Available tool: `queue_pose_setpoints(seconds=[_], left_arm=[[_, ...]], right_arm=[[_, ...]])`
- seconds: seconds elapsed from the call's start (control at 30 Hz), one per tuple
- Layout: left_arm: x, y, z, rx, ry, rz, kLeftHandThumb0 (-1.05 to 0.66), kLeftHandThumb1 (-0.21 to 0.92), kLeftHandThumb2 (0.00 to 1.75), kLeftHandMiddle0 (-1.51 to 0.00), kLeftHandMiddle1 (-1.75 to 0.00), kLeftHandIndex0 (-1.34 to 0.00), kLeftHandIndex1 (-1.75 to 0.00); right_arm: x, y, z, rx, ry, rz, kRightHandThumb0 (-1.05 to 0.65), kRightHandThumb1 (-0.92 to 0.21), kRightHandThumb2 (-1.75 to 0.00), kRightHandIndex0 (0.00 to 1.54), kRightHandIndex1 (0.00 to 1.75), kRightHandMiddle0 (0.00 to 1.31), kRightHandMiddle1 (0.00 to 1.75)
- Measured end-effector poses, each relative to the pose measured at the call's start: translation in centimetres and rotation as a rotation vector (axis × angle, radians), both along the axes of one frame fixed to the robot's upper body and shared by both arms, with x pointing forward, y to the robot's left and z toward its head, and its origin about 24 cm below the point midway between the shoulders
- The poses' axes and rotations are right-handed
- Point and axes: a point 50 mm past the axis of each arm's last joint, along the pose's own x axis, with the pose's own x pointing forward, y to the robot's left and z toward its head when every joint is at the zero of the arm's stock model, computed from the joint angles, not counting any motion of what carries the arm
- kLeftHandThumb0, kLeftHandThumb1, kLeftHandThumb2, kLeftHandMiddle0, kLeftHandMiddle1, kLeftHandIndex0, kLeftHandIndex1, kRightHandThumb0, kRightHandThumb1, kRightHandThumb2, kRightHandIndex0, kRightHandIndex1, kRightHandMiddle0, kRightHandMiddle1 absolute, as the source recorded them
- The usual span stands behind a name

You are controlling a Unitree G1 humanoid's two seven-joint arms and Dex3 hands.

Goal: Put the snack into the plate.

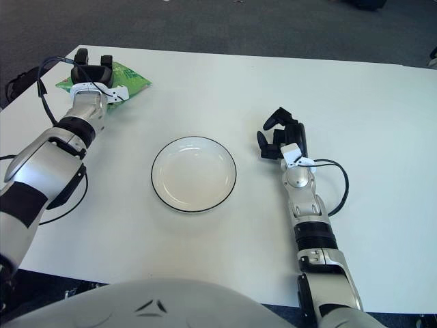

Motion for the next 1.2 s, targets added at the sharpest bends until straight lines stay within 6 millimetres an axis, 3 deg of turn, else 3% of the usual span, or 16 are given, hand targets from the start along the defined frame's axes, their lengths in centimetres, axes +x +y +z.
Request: queue_pose_setpoints(seconds=[0.63,0.83,0.97,1.07,1.2], left_arm=[[-0.6,1.0,-1.9,-0.017,0.142,0.080,-1.05,0.92,1.14,0.00,0.00,0.00,-0.19],[-1.0,1.2,-2.8,-0.042,0.166,0.085,-1.05,0.92,1.14,-0.14,-0.08,0.00,-0.27],[-1.1,1.2,-3.2,-0.091,0.175,0.061,-1.05,0.92,1.12,-0.08,-0.54,0.00,-0.43],[-1.0,1.1,-3.2,-0.163,0.165,0.029,-1.05,0.92,1.10,-0.09,-0.71,0.00,-0.61],[-0.8,0.9,-2.7,-0.261,0.132,-0.021,-1.05,0.92,1.09,-0.10,-0.79,0.00,-0.71]], right_arm=[[-0.4,0.0,0.1,-0.050,0.000,0.034,-0.52,-0.23,-1.42,1.29,1.75,0.68,1.75],[-0.6,0.1,0.1,-0.059,0.002,0.050,-0.52,-0.23,-1.42,1.29,1.75,0.69,1.75],[-0.7,0.1,0.1,-0.061,0.003,0.058,-0.52,-0.23,-1.43,1.30,1.75,0.69,1.75],[-0.7,0.1,0.2,-0.062,0.003,0.061,-0.52,-0.22,-1.43,1.30,1.75,0.69,1.75],[-0.8,0.1,0.2,-0.064,0.004,0.068,-0.52,-0.22,-1.43,1.30,1.75,0.69,1.75]])
